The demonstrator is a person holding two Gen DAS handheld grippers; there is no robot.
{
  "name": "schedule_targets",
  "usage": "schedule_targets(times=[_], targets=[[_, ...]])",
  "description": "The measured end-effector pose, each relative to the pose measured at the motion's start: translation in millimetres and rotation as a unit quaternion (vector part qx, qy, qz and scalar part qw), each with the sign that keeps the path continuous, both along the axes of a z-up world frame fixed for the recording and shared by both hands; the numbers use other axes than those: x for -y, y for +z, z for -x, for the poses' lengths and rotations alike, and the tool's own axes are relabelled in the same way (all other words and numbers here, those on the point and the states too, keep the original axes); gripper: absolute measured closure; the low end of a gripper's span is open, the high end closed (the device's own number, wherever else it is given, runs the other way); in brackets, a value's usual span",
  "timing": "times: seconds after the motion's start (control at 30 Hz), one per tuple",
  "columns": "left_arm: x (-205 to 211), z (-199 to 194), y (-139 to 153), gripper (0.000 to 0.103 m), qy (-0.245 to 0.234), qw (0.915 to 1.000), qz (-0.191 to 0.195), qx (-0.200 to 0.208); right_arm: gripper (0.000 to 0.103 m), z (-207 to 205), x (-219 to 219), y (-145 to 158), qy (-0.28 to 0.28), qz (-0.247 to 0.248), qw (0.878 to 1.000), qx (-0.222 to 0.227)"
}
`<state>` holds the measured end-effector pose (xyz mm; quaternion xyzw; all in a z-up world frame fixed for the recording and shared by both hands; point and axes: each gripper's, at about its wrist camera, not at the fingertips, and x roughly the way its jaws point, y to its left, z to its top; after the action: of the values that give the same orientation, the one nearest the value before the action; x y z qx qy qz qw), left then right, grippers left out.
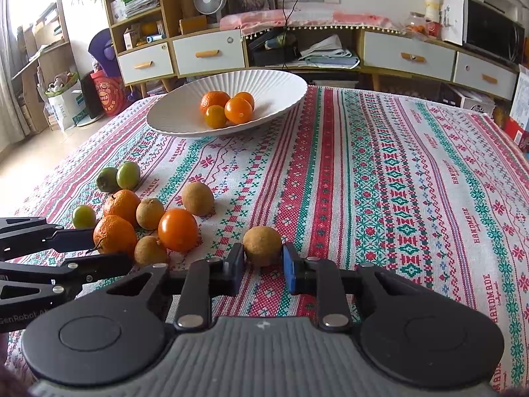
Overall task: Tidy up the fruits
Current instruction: 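Carry the held orange and kiwi up and over the white bowl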
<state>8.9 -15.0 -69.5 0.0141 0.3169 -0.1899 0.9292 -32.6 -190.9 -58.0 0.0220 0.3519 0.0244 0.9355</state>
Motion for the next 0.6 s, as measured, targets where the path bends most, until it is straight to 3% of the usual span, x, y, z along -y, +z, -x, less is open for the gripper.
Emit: schedule_targets(times=[0.6], targets=[[-1,-8,14,0.066,0.01,0.9996,0.016,-0.02,0.081,-7,-5,12,0.005,-0.019,1.0,-0.003]])
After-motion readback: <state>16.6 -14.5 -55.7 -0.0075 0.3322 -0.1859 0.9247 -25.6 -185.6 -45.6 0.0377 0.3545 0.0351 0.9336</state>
